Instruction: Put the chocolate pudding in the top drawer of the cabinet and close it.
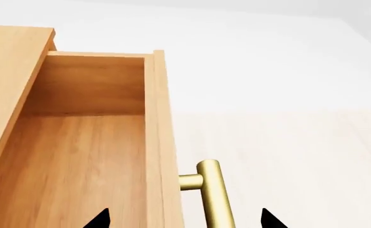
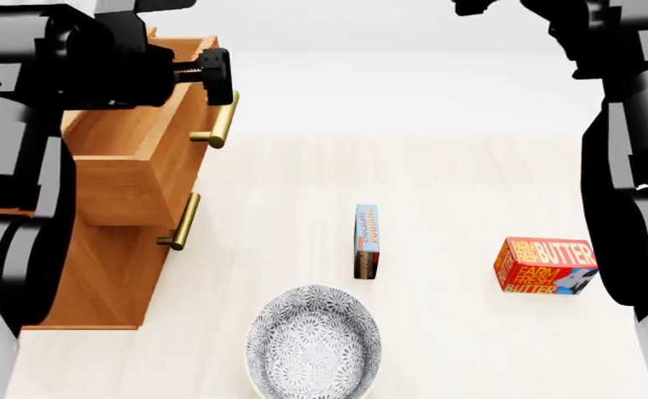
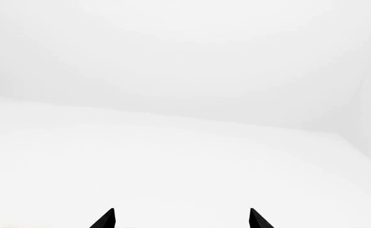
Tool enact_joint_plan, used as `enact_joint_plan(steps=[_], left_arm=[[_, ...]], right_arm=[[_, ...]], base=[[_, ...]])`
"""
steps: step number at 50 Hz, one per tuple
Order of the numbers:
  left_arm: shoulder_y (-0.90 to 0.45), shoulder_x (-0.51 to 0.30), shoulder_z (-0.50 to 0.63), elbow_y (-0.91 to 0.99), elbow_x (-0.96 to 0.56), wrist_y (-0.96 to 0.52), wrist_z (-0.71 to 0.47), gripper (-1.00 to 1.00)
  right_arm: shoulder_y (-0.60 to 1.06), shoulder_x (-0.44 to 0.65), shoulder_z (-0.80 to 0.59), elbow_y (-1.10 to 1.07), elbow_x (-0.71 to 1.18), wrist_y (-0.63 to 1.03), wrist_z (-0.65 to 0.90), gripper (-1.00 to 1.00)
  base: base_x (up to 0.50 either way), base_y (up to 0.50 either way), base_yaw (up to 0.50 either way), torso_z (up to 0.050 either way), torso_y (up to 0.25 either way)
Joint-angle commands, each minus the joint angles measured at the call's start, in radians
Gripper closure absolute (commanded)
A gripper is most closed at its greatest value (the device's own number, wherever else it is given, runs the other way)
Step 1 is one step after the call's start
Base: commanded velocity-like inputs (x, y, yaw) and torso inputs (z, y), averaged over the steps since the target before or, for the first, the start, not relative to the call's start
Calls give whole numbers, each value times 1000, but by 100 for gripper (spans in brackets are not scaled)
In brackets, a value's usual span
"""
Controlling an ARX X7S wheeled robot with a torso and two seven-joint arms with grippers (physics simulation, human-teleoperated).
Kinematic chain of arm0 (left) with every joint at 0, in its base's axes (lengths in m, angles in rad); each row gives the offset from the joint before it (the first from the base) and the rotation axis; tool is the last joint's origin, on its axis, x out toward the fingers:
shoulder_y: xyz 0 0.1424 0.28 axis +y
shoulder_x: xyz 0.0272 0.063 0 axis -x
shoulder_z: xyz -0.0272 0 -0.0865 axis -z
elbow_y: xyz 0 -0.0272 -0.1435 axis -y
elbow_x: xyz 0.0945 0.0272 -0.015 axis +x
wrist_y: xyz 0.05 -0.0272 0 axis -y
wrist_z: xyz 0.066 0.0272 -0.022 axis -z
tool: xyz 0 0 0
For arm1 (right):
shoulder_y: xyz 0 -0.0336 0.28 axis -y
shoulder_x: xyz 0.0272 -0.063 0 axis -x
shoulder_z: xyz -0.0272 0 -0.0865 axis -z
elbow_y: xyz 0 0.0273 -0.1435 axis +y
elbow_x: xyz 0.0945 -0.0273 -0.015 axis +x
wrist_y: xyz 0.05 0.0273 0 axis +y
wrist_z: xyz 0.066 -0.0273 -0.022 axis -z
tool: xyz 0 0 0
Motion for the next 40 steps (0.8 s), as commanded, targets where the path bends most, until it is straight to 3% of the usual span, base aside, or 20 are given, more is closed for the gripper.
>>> enact_joint_plan(steps=[1, 40], left_arm=[[27, -4, -6, -1, -2, -1, -8, -100], [155, -9, -8, 178, -39, -103, -21, -100]], right_arm=[[1, -3, -3, 13, -2, -9, -2, -100], [-6, -3, -10, -4, -5, 6, -1, -100]], base=[[0, 0, 0, 0, 0], [0, 0, 0, 0, 0]])
